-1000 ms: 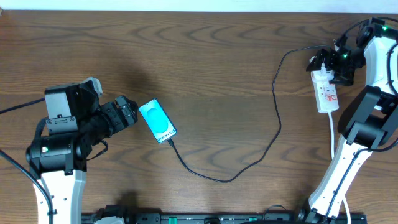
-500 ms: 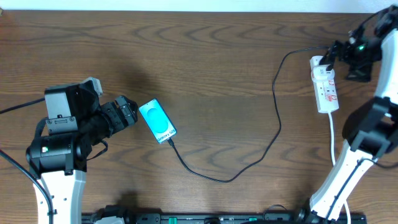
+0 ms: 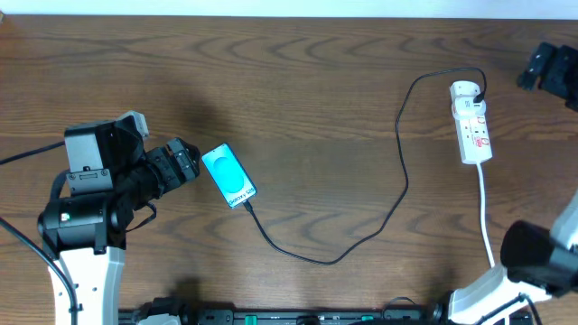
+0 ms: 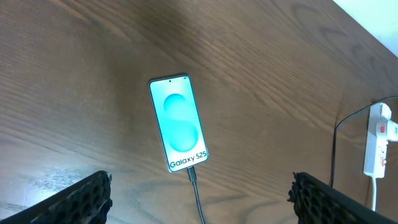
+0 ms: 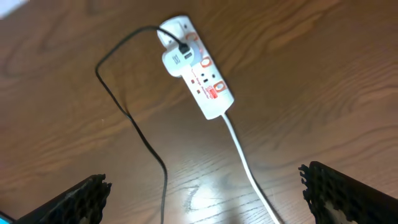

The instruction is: Plug charger to phone and switch on socket

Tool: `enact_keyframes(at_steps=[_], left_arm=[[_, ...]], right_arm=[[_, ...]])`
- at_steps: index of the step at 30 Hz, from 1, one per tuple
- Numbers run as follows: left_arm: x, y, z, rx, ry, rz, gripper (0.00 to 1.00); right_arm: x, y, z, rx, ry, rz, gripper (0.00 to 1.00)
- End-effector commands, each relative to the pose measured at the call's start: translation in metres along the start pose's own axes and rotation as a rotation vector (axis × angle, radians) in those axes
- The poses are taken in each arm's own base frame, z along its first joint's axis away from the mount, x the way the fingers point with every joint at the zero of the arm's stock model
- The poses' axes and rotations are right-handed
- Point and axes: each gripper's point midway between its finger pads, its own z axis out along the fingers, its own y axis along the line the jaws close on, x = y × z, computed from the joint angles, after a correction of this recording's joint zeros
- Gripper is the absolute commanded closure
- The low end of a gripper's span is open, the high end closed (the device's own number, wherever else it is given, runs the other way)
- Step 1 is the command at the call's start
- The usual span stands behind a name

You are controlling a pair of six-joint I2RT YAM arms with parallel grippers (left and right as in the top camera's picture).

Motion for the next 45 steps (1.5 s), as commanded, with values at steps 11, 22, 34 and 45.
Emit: enact_keyframes(at_steps=[11,22,34,45], left_arm=[[-0.002,0.001,-0.001,-0.009,-0.008,0.008,0.07],[-0.002,0.001,-0.001,-0.009,-0.008,0.008,0.07],[-0.002,0.001,-0.001,-0.009,-0.008,0.008,0.07],[-0.002,0.009,-0.001,-0.049,-0.012,0.009,0.07]], right_arm=[[0.008,0.0,-0.051,-0.002,-0.128,0.022,0.01],[0.008,0.0,-0.051,-0.002,-0.128,0.021,0.01],[0.008,0.0,-0.051,-0.002,-0.128,0.021,0.01],[0.008,0.0,-0.051,-0.002,-0.128,0.021,0.01]])
